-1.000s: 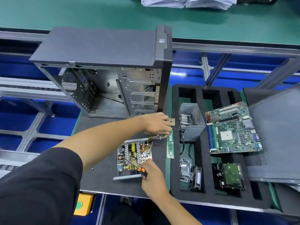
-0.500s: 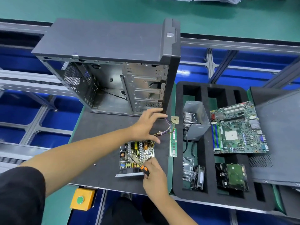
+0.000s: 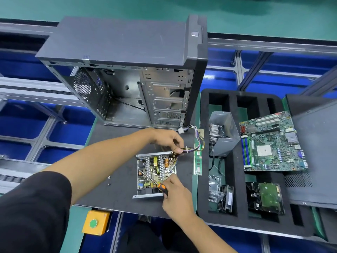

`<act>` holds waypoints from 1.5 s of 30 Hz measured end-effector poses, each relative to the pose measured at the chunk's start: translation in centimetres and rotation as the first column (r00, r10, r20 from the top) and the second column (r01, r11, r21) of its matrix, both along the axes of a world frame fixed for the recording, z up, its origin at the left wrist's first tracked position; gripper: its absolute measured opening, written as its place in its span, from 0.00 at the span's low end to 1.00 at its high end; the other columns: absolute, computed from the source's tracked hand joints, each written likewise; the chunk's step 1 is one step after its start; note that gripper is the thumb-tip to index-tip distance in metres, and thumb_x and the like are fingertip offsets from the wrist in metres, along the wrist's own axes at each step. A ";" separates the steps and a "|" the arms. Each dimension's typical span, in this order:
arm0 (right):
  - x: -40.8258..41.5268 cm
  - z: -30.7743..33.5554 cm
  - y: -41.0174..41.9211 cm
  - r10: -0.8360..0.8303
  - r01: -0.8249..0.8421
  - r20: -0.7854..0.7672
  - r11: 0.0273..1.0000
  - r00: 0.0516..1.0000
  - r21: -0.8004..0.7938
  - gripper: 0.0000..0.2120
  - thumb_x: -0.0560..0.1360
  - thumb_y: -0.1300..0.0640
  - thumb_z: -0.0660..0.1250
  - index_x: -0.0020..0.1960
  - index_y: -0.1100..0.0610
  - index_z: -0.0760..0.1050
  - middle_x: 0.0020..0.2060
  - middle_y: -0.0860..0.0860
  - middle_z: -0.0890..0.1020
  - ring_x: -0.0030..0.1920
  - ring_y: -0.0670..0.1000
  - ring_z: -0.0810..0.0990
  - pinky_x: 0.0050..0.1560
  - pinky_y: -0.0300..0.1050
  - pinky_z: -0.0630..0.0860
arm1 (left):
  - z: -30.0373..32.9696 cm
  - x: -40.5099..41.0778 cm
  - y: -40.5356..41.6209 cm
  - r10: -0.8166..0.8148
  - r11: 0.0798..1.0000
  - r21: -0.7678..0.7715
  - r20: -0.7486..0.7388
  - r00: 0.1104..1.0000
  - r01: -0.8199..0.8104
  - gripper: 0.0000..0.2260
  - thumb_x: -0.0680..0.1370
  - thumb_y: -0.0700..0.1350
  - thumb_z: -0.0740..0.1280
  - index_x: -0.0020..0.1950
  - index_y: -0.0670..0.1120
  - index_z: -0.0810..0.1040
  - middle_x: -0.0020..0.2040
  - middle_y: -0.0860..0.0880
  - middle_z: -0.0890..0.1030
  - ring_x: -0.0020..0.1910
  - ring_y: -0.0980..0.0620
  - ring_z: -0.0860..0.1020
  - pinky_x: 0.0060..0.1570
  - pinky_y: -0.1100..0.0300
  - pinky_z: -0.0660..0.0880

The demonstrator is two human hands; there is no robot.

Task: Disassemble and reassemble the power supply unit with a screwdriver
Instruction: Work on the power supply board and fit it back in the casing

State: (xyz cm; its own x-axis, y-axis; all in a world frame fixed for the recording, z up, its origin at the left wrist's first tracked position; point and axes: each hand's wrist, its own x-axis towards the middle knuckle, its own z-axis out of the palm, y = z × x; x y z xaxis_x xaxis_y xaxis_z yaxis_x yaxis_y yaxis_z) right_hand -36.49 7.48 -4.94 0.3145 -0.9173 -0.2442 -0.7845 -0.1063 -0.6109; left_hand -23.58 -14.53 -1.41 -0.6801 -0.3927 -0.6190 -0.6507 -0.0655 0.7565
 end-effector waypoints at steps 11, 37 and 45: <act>0.8 1.8 -1.6 0.140 -0.127 -0.154 0.988 0.978 0.094 0.07 0.76 0.57 0.66 0.45 0.52 0.67 0.53 0.47 0.66 0.35 0.55 0.69 0.36 0.46 0.66 | -0.1 -3.0 1.3 -0.207 0.918 -0.308 0.162 0.965 0.249 0.08 0.74 0.54 0.76 0.49 0.52 0.85 0.36 0.57 0.82 0.33 0.61 0.75 0.37 0.60 0.69; -0.5 0.8 -5.0 0.345 -0.334 -0.195 0.938 0.918 0.089 0.15 0.65 0.43 0.68 0.46 0.52 0.75 0.42 0.48 0.66 0.34 0.56 0.69 0.29 0.42 0.55 | -2.7 0.4 3.5 0.415 0.856 -0.194 -0.296 0.861 -0.479 0.06 0.75 0.39 0.75 0.44 0.45 0.79 0.36 0.44 0.83 0.34 0.54 0.80 0.40 0.63 0.74; -0.6 0.5 -4.9 0.334 -0.322 -0.192 0.942 0.923 0.094 0.14 0.65 0.43 0.69 0.42 0.50 0.70 0.43 0.47 0.67 0.35 0.56 0.70 0.30 0.44 0.59 | -2.6 1.3 3.0 0.422 0.813 -0.517 0.209 0.882 -0.267 0.11 0.80 0.57 0.64 0.45 0.52 0.79 0.39 0.53 0.82 0.42 0.50 0.78 0.45 0.56 0.73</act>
